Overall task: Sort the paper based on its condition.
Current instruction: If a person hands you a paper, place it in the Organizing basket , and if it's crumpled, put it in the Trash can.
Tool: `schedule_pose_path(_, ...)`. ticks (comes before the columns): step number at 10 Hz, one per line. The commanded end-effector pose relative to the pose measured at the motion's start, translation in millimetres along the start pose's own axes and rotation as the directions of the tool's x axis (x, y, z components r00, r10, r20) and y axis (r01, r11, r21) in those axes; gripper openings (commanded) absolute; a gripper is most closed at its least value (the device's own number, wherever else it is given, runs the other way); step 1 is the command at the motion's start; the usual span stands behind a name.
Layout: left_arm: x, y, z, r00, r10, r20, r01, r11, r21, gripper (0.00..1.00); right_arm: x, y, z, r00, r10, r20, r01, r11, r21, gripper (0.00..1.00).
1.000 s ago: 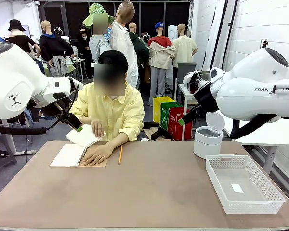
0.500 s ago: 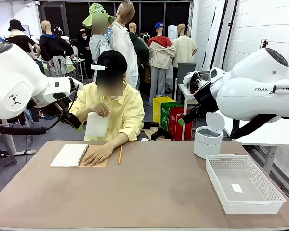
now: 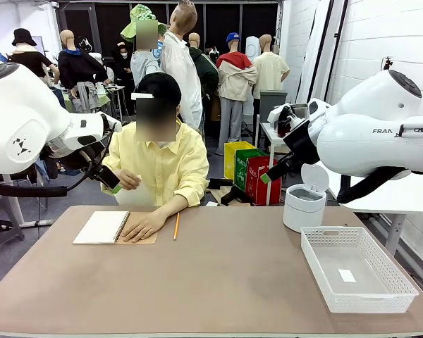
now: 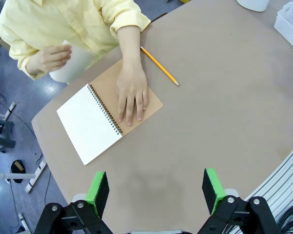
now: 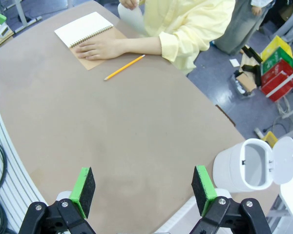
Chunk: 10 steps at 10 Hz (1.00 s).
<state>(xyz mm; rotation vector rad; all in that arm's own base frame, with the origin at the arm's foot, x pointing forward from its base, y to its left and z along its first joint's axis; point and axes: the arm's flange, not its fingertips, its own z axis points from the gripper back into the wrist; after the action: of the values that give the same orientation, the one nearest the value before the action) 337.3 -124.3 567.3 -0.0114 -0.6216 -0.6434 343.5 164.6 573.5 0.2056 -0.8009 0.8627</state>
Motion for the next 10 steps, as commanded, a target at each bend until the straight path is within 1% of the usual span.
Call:
schedule_pose_path(1, 0.1, 0.2, 0.4, 1.0, -0.002, 0.001, 0.002, 1.0, 0.002, 1.0, -0.6, -0.1, -0.2, 1.0, 0.0, -0.004, 0.0, 1.0, 0.003, 1.0)
schedule_pose_path(10, 0.1, 0.2, 0.4, 1.0, -0.002, 0.001, 0.002, 1.0, 0.002, 1.0, -0.6, -0.1, -0.2, 1.0, 0.0, -0.004, 0.0, 1.0, 0.003, 1.0)
